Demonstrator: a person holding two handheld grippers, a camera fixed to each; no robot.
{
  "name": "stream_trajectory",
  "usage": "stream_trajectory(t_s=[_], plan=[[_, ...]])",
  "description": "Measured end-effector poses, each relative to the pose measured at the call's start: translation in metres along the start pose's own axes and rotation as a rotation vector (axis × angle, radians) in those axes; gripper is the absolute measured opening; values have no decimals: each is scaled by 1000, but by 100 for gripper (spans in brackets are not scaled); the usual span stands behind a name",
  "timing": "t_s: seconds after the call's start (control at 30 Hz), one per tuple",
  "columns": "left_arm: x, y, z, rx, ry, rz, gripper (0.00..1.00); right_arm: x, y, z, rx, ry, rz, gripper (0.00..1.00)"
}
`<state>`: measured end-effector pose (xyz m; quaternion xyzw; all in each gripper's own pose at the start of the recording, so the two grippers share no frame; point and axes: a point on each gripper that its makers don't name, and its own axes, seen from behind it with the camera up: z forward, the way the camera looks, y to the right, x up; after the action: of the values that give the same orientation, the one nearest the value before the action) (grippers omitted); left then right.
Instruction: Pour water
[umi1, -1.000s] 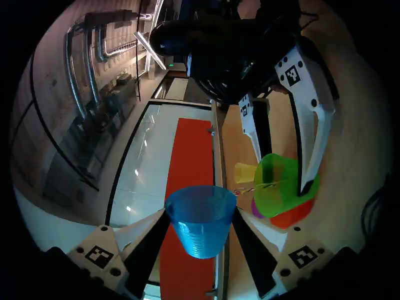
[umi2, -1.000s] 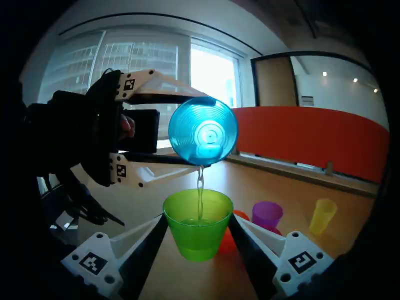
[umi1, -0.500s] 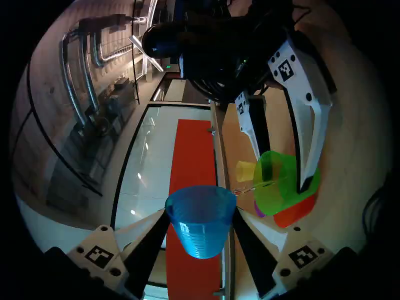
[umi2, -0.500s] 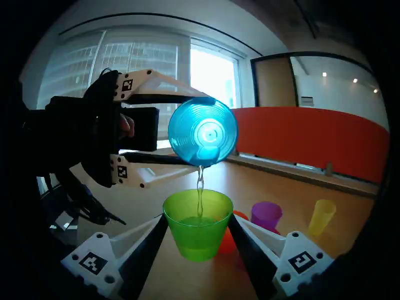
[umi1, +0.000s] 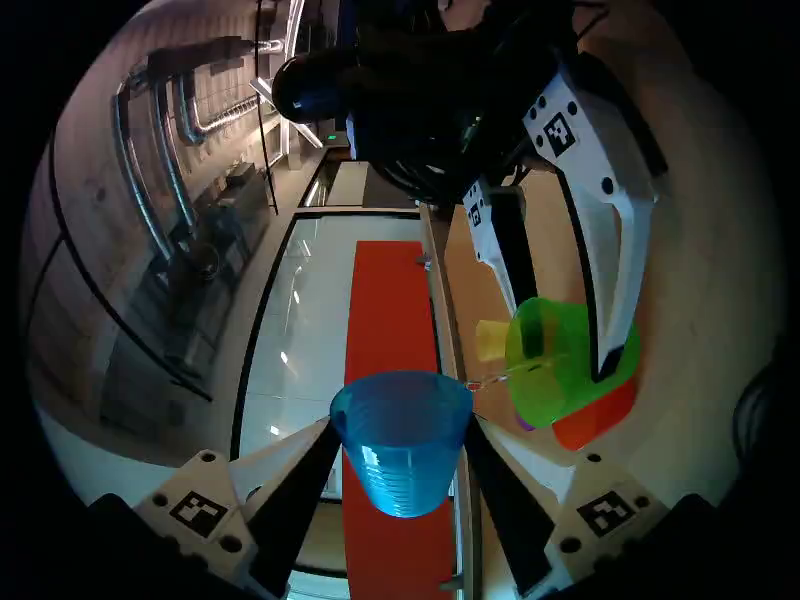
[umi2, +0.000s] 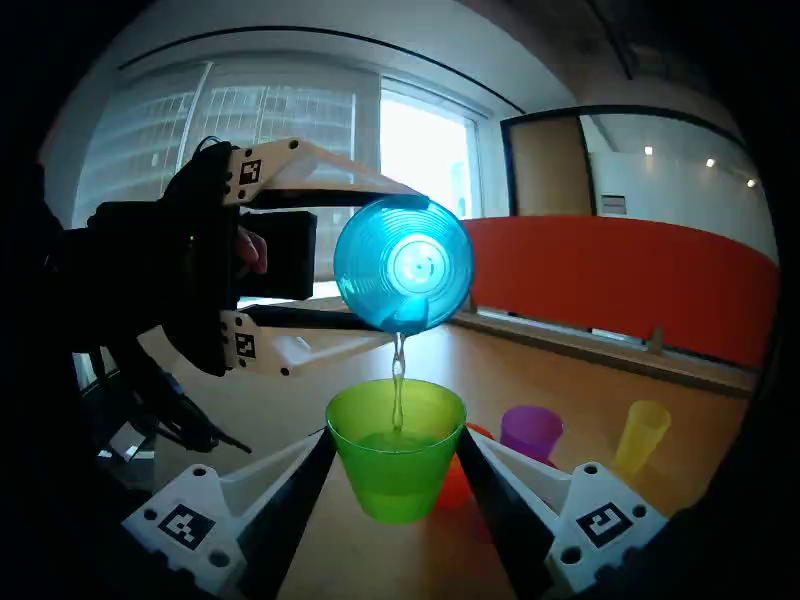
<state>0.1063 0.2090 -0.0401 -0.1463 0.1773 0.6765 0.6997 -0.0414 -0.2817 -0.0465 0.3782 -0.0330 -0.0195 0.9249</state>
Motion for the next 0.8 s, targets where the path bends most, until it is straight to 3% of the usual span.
stream_trajectory(t_s=[0.8], plan=[[5, 3, -2, 12, 8, 24, 85, 2, -1, 0, -2, 2, 0, 90]])
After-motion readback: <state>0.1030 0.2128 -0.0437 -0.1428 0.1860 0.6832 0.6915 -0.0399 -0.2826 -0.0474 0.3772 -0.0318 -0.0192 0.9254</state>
